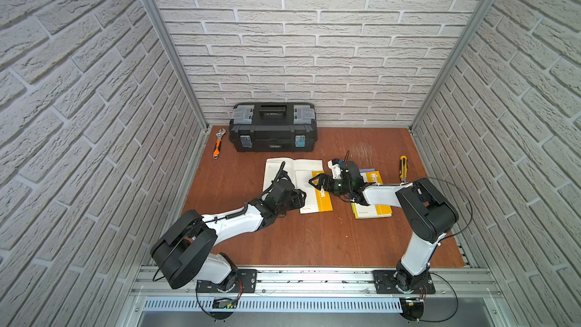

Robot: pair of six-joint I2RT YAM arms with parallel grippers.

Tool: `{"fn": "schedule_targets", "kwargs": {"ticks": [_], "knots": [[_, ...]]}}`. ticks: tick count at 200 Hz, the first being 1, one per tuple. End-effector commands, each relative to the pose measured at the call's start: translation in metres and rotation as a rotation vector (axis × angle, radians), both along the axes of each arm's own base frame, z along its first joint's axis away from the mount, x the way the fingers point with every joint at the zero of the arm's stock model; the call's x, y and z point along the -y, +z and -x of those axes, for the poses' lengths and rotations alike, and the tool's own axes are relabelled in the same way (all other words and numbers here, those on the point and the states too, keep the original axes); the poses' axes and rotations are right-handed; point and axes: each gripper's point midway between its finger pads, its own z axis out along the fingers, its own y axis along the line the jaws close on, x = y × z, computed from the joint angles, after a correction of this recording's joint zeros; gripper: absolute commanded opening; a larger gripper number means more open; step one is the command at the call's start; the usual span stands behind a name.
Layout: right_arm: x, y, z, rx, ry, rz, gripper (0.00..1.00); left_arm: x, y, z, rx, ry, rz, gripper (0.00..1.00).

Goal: Close the notebook
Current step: Close the notebook, then pick up the notebook at the notebook.

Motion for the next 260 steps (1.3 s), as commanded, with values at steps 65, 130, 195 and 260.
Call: {"fn": "schedule_targets", "kwargs": {"ticks": [65,130,195,260], "knots": [[0.007,-0.015,0.020,-0.060,0.015,0.042,1.00,0.011,-0.013,-0.028,-0.062,0.072,0.049,0.46],[0.009,-0.017,0.020,-0.066,0.014,0.040,1.00,0.012,-0.023,-0.032,-0.086,0.090,0.029,0.46],[0.009,-0.019,0.020,-0.070,0.013,0.034,1.00,0.014,-0.029,-0.033,-0.096,0.088,0.024,0.46],[0.011,-0.021,0.021,-0.075,0.013,0.036,1.00,0.016,-0.036,-0.035,-0.103,0.086,0.026,0.47]]}}
